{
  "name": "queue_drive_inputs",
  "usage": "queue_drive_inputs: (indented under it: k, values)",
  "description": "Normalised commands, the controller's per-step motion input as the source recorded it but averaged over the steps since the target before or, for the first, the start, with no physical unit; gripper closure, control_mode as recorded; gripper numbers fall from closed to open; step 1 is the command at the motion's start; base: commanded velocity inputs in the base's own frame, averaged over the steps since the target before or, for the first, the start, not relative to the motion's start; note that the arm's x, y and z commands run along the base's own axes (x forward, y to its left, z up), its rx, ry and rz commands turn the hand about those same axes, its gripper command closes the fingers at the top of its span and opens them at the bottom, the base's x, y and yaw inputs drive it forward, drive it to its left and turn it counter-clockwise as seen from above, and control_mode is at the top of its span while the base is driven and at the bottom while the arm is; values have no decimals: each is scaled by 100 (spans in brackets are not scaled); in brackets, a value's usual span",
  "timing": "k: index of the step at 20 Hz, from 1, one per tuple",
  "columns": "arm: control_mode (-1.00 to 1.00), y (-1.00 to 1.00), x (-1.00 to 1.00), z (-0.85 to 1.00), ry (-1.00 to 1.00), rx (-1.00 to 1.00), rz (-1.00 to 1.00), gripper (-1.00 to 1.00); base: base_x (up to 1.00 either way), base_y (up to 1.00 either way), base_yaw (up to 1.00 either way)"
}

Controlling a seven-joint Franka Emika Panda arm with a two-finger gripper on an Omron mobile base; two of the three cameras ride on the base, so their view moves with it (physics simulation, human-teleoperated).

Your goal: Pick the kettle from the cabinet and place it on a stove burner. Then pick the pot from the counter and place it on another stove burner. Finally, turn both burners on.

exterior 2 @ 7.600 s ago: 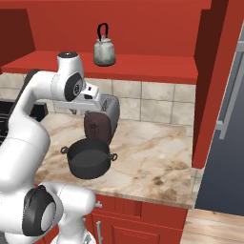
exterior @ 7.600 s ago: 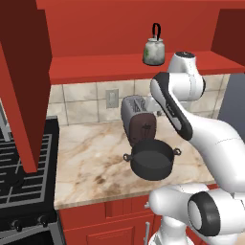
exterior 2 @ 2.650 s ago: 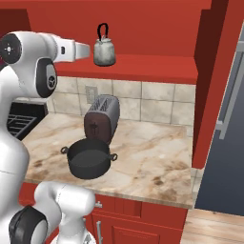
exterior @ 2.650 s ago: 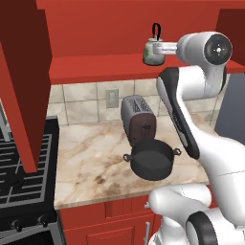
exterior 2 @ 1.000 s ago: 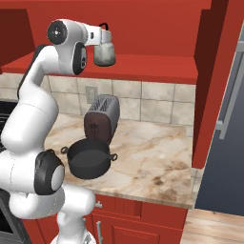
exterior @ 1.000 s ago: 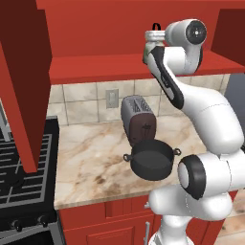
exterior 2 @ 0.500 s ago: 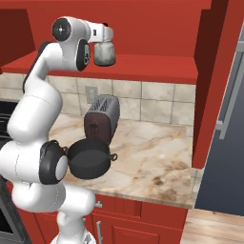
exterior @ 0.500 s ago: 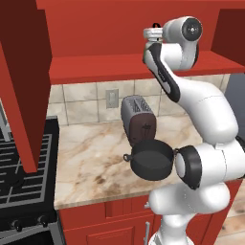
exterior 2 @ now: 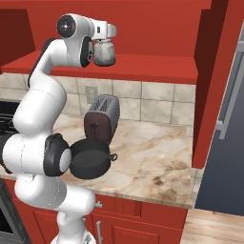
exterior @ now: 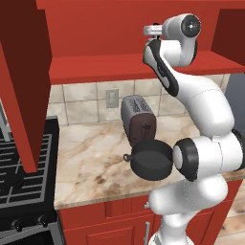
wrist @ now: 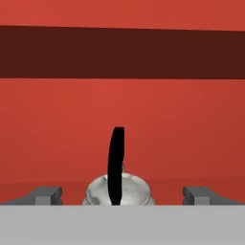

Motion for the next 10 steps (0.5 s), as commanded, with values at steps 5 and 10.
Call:
queue_drive_inputs:
  k: [5,10]
  values:
    - [-100,-1,19,2,0,0,0,-100,0,0,0]
    - [-100,0,18,1,0,0,0,-100,0,0,0]
